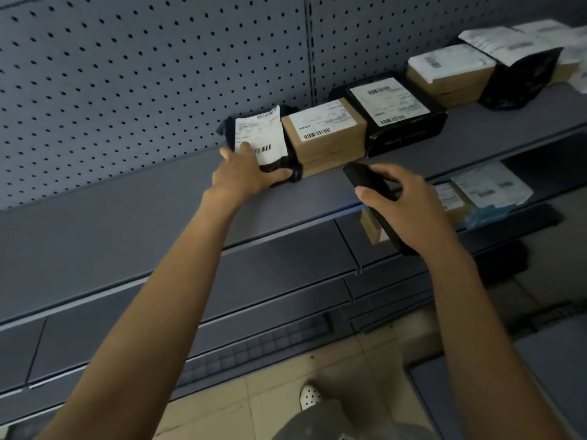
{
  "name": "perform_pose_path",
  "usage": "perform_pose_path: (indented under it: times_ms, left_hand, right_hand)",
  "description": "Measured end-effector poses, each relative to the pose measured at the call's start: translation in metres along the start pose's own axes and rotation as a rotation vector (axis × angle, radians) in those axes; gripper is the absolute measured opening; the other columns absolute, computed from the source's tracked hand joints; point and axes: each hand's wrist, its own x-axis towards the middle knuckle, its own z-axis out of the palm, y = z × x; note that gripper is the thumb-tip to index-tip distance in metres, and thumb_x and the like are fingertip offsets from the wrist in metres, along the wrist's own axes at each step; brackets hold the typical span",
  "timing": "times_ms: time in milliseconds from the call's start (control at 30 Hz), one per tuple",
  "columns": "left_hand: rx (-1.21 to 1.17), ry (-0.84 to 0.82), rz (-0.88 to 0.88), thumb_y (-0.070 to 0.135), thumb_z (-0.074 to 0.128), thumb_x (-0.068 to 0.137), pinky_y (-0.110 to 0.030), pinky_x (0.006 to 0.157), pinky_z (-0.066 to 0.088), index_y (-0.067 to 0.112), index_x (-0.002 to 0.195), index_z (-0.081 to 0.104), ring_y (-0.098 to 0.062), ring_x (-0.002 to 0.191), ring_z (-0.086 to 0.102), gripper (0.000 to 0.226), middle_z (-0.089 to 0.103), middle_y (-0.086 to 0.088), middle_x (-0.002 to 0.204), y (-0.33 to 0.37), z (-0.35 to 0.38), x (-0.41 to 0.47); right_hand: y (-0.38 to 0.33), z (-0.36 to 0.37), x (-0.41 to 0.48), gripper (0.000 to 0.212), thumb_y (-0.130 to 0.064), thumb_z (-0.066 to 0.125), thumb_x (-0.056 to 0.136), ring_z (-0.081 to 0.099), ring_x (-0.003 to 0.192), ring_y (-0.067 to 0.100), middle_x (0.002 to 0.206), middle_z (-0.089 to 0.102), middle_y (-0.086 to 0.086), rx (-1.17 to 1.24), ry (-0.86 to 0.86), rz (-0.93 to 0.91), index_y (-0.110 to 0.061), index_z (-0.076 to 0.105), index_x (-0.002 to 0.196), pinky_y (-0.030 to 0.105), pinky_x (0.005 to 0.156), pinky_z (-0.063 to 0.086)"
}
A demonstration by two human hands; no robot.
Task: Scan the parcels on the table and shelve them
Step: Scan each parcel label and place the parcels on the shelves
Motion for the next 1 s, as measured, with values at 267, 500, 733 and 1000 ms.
perform_pose_path:
  times_ms: [267,500,733,1000]
  left_hand:
    - [-0.085,0.11,0.118,0.053,0.066,0.087,-0.055,0.098,0.045,0.018,0.15,0.024,-0.042,0.123,0.044,0.084,0.027,-0.017,0.139,0.009,0.03,-0.004]
    - [-0.011,0.351,0.06,0.054,0.057,0.093,-0.055,0.097,0.041,0.023,0.159,0.006,-0.039,0.128,0.04,0.088,0.033,-0.015,0.148,-0.039,0.041,-0.065]
    - [0.075,0.486,-0.111,0.053,0.057,0.093,-0.053,0.103,0.039,0.023,0.157,0.016,-0.036,0.134,0.035,0.082,0.031,-0.014,0.151,-0.133,0.026,-0.164]
    - [0.249,0.613,-0.375,0.045,0.066,0.088,-0.052,0.107,0.037,0.025,0.154,0.026,-0.035,0.135,0.035,0.08,0.036,-0.011,0.147,-0.289,-0.007,-0.326]
  right_hand:
    - [0.015,-0.014,0.008,0.051,-0.052,0.066,0.088,0.058,0.117,0.018,0.129,0.062,-0.005,-0.041,-0.055,-0.007,-0.033,0.056,0.134,0.046,0.095,0.051]
    - [-0.012,-0.002,0.005,0.051,-0.052,0.064,0.091,0.054,0.125,0.018,0.137,0.059,-0.008,-0.066,-0.21,-0.187,-0.035,0.054,0.138,0.039,0.093,0.048]
    - [-0.07,0.055,-0.039,0.05,-0.049,0.068,0.088,0.055,0.123,0.016,0.133,0.061,-0.009,-0.027,-0.399,-0.38,-0.034,0.057,0.134,0.032,0.091,0.046]
    - [-0.175,0.169,-0.158,0.048,-0.049,0.067,0.088,0.059,0.117,0.016,0.129,0.064,-0.009,0.072,-0.604,-0.62,-0.035,0.058,0.132,0.041,0.093,0.051]
